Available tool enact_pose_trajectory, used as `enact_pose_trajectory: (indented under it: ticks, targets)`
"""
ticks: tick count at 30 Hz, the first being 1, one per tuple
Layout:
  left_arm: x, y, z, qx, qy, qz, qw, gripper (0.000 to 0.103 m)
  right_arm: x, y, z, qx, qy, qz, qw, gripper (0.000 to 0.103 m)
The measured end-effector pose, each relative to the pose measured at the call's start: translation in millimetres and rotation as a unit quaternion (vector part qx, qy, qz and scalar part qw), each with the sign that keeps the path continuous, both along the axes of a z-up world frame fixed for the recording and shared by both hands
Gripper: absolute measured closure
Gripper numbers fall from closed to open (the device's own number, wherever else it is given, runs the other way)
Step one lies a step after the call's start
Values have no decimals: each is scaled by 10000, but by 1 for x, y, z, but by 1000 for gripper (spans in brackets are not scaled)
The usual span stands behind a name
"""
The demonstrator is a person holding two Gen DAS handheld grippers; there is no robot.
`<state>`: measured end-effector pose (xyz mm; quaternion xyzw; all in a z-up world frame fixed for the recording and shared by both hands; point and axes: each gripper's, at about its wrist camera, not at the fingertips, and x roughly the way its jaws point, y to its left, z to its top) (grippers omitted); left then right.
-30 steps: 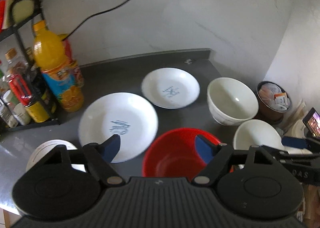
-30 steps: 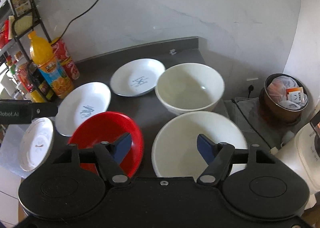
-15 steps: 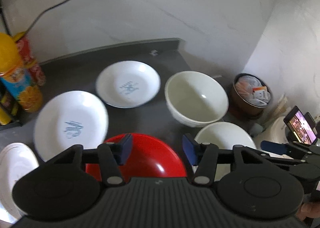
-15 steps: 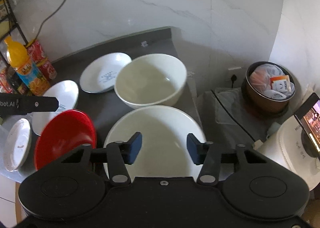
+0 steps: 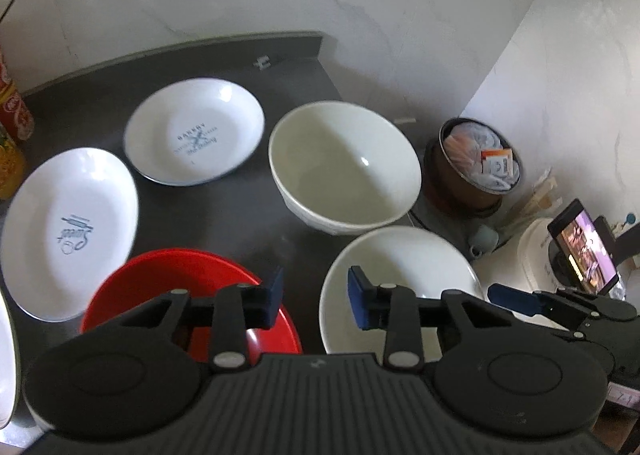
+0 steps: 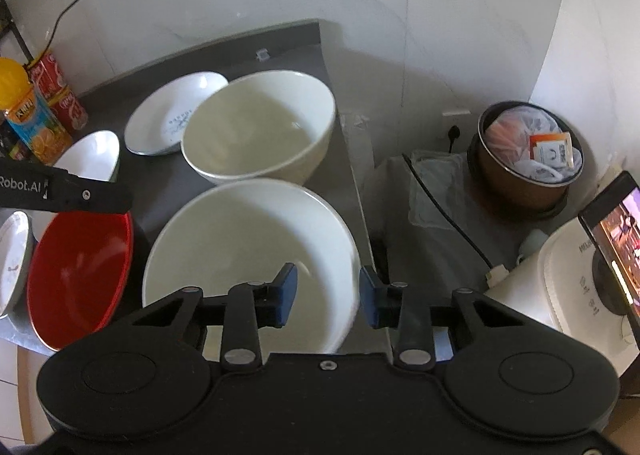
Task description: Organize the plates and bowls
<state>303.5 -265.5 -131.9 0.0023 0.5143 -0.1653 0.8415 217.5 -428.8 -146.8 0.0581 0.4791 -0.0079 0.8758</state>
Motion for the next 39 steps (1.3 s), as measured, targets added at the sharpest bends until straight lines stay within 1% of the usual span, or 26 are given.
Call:
enact_pose_trajectory:
  ticks: [3,5,7,8,10,12,15,16,17,18,19,21,23,24,26,27,30,39]
  targets:
    - [1,-7,-8,-43,139,-62,9999,70,-2,-2,-8,-13,129,-54,9999,69]
    - [2,-12,-12,-2,133,-157,9998,70,-4,-2,-15,-38,173,-96,9998,69]
    - [5,-17,-19,82,89,-320,9994,70,-3,3,-26,-133,286,-58,9995,77]
    - [7,-19,-23,144,138,-291,9994,70,-3,5,-28,-127,318,-51,9994,80]
    - [13,-21,-33,153,272,-255,9992,70,-5,8,-32,-198,306,-61,9993,81]
    - [15,-23,-38,148,311,-307,9989,70,-5,9,-34,-274,326,-95,9990,87]
    - [23,-34,-48,392,359,-548,9971,70,-4,9,-36,-339,343,-83,9988,89]
    - [27,-36,-53,490,414,-560,9964,70,-4,9,-36,-383,314,-47,9988,89]
    - [31,-38,-58,542,507,-543,9958,73,-5,11,-36,-410,311,-33,9987,89]
    - [34,-36,-64,537,614,-482,9955,83,-4,13,-36,-456,312,-17,9985,89]
    - [36,-36,-67,538,694,-431,9952,86,-4,14,-36,-523,301,15,9982,89]
    - [37,-35,-70,424,795,-450,9949,96,-2,14,-36,-504,305,44,9983,90]
    - [36,-35,-70,417,791,-475,9949,97,-1,10,-34,-404,344,21,9986,90]
    - [36,-33,-70,376,815,-434,9950,97,-1,11,-33,-430,334,54,9985,90]
    - [38,-28,-67,192,908,-247,9954,97,-1,11,-28,-544,258,120,9981,90]
    - [37,-26,-62,116,878,-206,9959,97,-1,11,-24,-584,204,134,9980,90]
    - [34,-26,-47,86,682,-223,9974,97,0,11,-13,-602,101,172,9980,90]
    - [32,3,4,-200,374,227,9988,97,3,26,28,-463,-308,448,9974,90]
